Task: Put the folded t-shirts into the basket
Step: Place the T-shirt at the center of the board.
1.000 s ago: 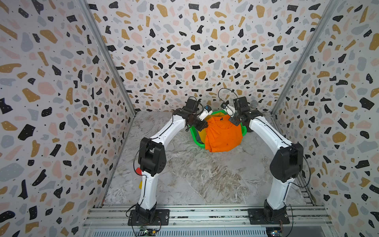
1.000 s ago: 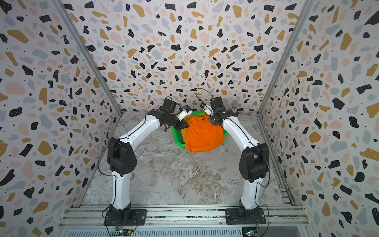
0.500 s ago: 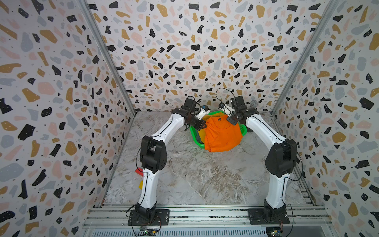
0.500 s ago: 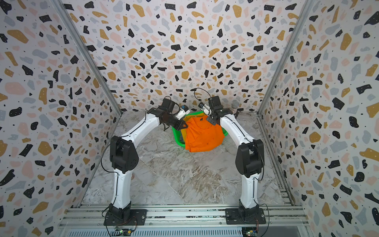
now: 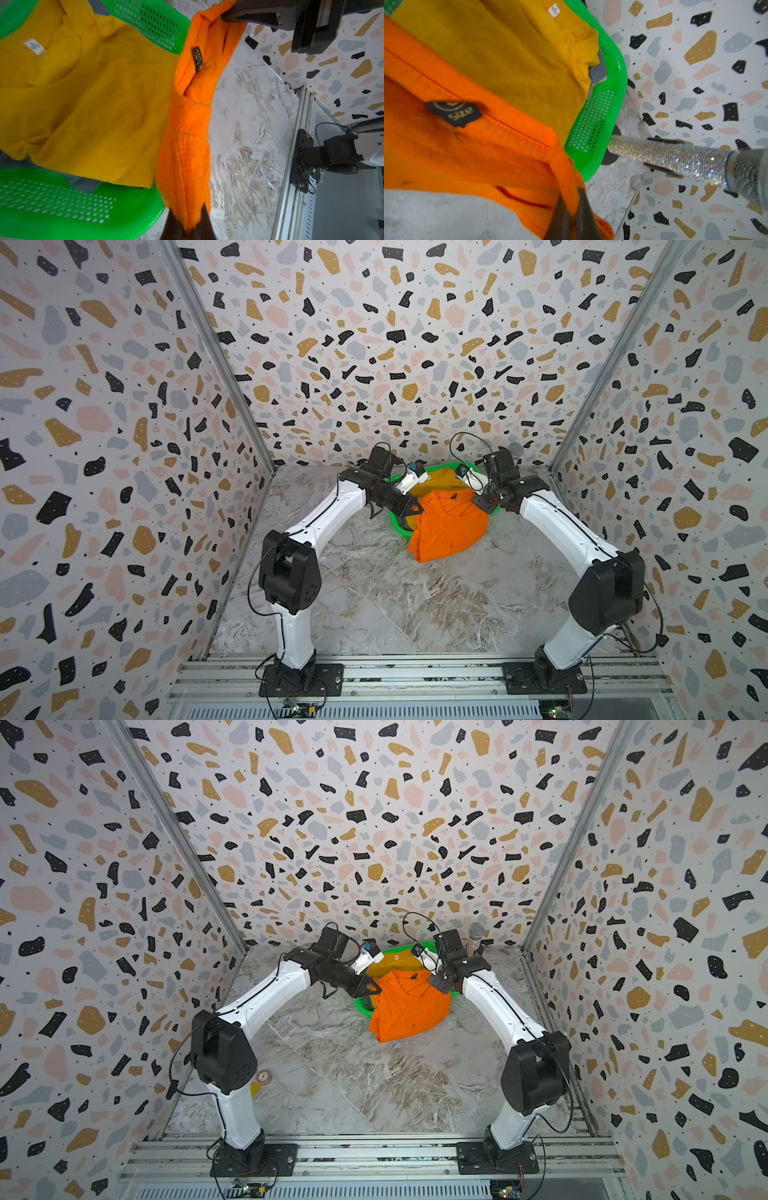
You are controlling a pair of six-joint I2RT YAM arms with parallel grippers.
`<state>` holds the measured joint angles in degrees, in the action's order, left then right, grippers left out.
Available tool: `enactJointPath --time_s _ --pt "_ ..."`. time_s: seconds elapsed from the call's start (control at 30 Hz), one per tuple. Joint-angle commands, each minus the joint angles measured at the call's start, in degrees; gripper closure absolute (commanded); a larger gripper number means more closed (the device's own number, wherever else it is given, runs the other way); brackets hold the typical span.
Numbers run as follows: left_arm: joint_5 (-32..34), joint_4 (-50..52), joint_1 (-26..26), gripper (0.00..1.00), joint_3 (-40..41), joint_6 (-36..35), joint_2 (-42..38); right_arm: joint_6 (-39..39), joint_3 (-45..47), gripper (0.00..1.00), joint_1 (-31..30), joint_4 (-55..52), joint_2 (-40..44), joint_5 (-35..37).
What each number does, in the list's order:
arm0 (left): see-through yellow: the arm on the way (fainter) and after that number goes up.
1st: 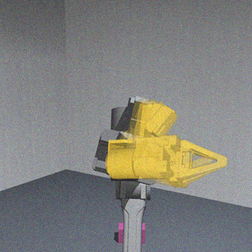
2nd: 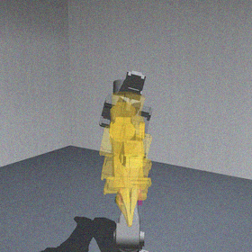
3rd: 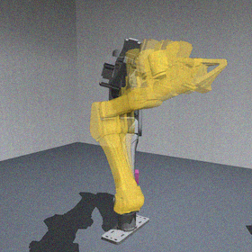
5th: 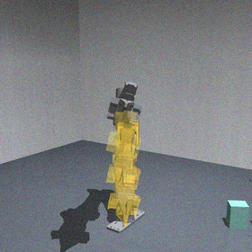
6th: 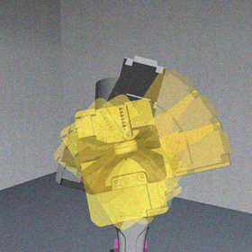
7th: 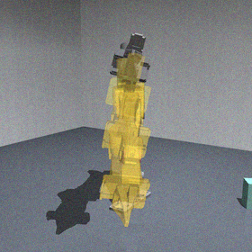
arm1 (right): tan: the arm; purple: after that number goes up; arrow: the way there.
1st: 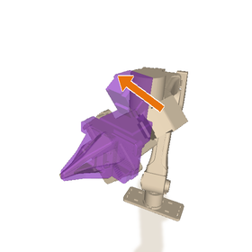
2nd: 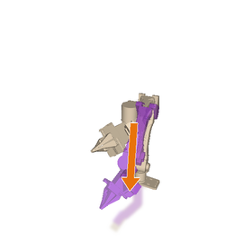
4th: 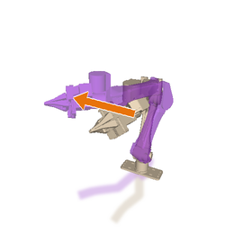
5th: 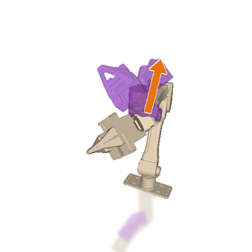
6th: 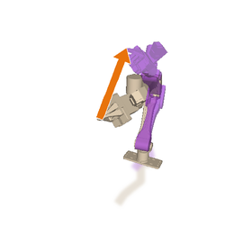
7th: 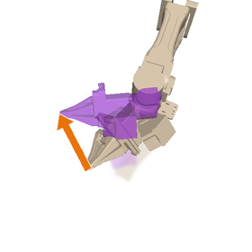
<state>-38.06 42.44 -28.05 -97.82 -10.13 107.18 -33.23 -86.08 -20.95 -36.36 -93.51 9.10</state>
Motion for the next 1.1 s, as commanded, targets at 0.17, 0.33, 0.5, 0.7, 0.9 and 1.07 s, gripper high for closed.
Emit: enactJointPath --time_s 0.17,0.33,0.5,0.7,0.9,1.07 --pt "-6.72 1.7 -3.93 1.0 13.27 1.94 -11.08 2.27 6.75 1.0 0.06 -11.77 16.68 -8.37" --pt "-7.98 3.13 -3.94 1.0 19.88 1.91 -15.86 2.36 8.5 1.0 -0.93 -18.98 20.59 -12.38" --pt "-4.48 3.42 -3.75 1.0 26.11 -1.03 -16.43 2.4 10.32 1.0 -2.93 -20.06 16.59 -13.93" --pt "0.09 3.96 -1.25 1.0 30.27 -4.45 -10.28 2.05 15.02 0.94 -4.28 -10.82 7.08 -12.77" --pt "6.24 -0.81 1.29 1.0 31.71 -5.99 -8.31 1.24 12.47 0.58 -4.36 -6.36 -0.66 -10.94" --pt "8.51 -3.04 1.44 1.0 32.87 -7.5 -6.17 1.85 14.8 0.36 -4.31 -2.99 -1.49 -13.03"
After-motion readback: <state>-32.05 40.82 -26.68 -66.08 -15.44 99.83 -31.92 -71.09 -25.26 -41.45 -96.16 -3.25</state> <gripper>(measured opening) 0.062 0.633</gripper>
